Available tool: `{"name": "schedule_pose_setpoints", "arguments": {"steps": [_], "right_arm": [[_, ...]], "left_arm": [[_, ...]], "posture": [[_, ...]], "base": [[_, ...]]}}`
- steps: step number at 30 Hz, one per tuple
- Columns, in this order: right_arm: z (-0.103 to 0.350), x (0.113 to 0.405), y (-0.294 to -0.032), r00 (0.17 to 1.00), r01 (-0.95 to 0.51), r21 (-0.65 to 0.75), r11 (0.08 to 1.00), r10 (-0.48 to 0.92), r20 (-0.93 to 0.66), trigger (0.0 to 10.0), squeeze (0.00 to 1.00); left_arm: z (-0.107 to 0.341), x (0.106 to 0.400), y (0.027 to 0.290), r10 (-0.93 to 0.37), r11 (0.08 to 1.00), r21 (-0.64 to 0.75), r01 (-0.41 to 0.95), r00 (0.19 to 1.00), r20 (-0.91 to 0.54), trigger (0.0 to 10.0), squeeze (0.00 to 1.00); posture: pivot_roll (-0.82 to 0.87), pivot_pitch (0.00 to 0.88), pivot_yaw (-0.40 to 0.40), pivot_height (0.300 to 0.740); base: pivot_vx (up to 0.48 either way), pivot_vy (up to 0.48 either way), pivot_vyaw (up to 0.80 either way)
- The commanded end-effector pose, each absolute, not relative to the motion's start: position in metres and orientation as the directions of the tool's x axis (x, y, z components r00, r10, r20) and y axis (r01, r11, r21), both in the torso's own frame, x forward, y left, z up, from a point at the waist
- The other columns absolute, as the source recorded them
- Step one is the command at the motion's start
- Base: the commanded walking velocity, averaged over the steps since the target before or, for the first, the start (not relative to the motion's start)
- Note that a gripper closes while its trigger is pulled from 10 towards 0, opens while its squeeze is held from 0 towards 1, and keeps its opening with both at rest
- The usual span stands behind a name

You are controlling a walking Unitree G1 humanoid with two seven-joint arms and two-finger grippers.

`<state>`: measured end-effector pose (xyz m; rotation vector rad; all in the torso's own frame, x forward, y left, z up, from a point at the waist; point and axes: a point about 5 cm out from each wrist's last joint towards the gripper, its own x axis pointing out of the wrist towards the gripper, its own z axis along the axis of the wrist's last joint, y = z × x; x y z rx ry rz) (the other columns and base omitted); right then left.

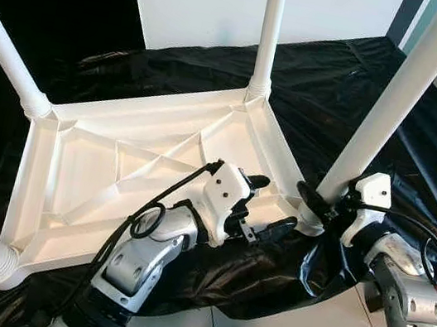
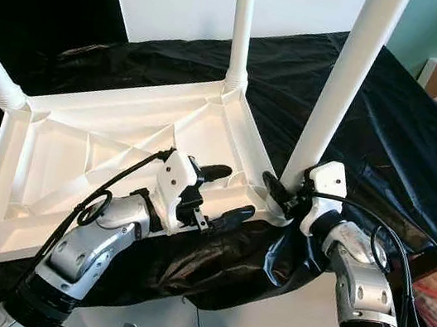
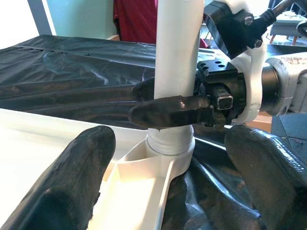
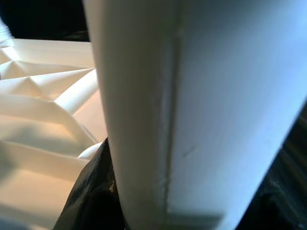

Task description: Building children table

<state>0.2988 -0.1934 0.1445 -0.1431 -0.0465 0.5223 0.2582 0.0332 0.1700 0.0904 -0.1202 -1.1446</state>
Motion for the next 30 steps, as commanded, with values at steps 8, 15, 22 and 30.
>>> {"name": "schedule_pose_setpoints", "arguments": {"steps": [8, 15, 22, 30], "right_arm": [[0.118, 0.294, -0.191, 0.944, -0.325, -0.089, 0.942, 0.316, -0.096, 10.0, 0.00], [0.115, 0.290, -0.186, 0.990, -0.112, -0.034, 0.993, 0.108, -0.094, 10.0, 0.00], [0.109, 0.279, -0.174, 0.989, 0.106, 0.029, 0.994, -0.103, -0.107, 10.0, 0.00], [0.106, 0.272, -0.163, 0.955, 0.285, 0.079, 0.955, -0.275, -0.113, 10.0, 0.00]], "left_arm": [[0.169, 0.260, 0.036, -0.894, 0.448, 0.140, 0.883, 0.445, 0.047, 10.0, 0.00], [0.168, 0.258, 0.034, -0.896, 0.443, 0.134, 0.887, 0.441, 0.046, 10.0, 0.00], [0.168, 0.258, 0.032, -0.903, 0.429, 0.134, 0.893, 0.426, 0.046, 10.0, 0.00], [0.168, 0.258, 0.032, -0.906, 0.423, 0.137, 0.896, 0.421, 0.045, 10.0, 0.00]], "posture": [[-0.12, 0.109, 0.073, 0.740], [-0.13, 0.108, 0.075, 0.740], [-0.13, 0.100, 0.081, 0.740], [-0.13, 0.094, 0.080, 0.740]], "base": [[0.000, 0.000, 0.00], [0.000, 0.000, 0.00], [0.000, 0.000, 0.00], [0.000, 0.000, 0.00]]}}
